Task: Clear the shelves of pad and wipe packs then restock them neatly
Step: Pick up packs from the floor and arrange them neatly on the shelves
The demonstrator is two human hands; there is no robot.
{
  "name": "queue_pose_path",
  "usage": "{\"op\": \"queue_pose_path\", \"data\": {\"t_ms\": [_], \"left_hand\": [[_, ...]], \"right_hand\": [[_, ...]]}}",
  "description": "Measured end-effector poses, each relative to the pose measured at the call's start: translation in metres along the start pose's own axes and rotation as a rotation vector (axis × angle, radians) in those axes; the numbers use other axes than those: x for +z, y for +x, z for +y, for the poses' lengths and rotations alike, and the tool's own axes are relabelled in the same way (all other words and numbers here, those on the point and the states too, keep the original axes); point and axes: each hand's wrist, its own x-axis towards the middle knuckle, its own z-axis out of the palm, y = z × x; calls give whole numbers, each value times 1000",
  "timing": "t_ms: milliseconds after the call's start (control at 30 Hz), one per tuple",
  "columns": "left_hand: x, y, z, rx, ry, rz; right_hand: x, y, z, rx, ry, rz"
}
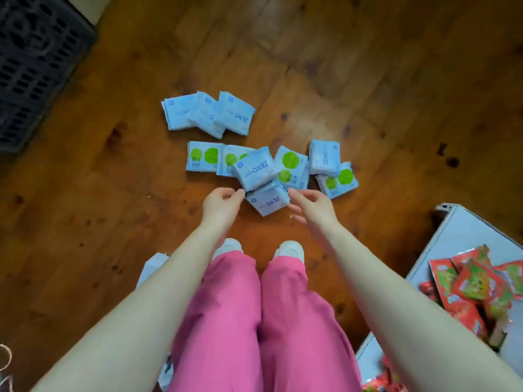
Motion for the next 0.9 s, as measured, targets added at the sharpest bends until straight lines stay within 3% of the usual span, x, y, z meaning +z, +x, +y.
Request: {"op": "queue_pose_path", "data": {"t_ms": [233,433,500,633,700,733,833,900], "left_hand": [[43,151,-64,-61,-83,54],[82,217,-78,-128,-395,-121],[87,222,-78,-113,-493,-154],[78,228,-63,29,-598,-232],[67,234,-53,138,-632,-188],[62,235,-49,182,-639,-151],[52,234,-46,250,-647,-74],[50,230,-49,259,-664,-66]], "right_hand": [[44,152,21,-372,-398,8],[68,227,42,-704,-899,1],[68,238,47,-757,-845,-16],[53,238,49,-782,-439,-67],[42,236,52,-867,-444,-42],[39,235,55,-927,-607,-41],[41,236,76,-961,-1533,-118],[52,232,93,-1012,-1848,-135]]}}
